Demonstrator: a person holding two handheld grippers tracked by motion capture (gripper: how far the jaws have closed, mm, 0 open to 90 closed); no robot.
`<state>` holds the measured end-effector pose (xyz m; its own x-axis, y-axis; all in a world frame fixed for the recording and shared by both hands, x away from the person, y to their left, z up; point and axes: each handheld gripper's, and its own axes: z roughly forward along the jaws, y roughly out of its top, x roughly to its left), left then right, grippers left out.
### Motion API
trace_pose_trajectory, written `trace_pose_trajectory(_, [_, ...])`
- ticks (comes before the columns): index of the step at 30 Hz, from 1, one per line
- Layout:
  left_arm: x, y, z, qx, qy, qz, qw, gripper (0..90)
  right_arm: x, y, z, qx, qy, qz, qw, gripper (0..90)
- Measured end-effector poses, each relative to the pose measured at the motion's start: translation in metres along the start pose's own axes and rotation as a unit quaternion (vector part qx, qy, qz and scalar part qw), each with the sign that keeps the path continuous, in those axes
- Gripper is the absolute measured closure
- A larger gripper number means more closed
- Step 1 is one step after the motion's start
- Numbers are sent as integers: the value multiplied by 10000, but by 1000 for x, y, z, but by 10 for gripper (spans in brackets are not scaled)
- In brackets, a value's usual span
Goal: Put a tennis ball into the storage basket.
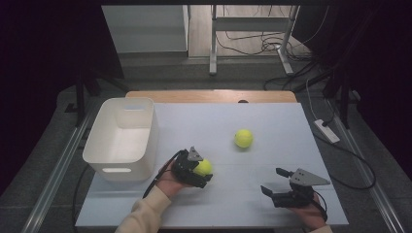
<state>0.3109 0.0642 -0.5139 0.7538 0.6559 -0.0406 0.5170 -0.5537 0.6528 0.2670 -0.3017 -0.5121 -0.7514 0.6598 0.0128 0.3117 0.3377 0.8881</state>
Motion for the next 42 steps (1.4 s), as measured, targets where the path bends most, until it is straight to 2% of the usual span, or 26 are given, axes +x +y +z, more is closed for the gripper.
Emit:
trace_pose_trajectory(1, [0, 0, 0, 0, 0, 0, 10000, 227, 0, 0, 0, 0, 0, 0, 10000, 112])
trace_pose_trajectory(2, [0, 0, 0, -3, 72, 15, 10000, 227, 0, 0, 0, -4, -5, -1, 10000, 112])
trace_pose_trajectory(3, [1, -1, -1, -4, 47, 14, 10000, 253, 0, 0, 0, -6, -8, -1, 10000, 112])
trace_pose_trajectory(8, [2, -1, -2, -8, 13, 31, 10000, 261, 0, 0, 0, -2, -12, -4, 10000, 112])
trace_pose_trajectory(11, [2, -2, -3, -23, 61, 52, 10000, 263, 0, 0, -1, -6, -27, -5, 10000, 112])
trace_pose_trajectory(21, [6, -3, -20, -513, -21, -104, 9986, 263, 0, 0, -1, -45, -45, -2, 10000, 112])
trace_pose_trajectory(34, [8, -4, -35, -783, -107, -181, 9967, 263, 0, 0, -2, -54, -52, -5, 10000, 112])
trace_pose_trajectory(42, [7, -4, -47, -1088, -122, -193, 9938, 264, 0, 0, -2, -59, -57, -15, 10000, 112])
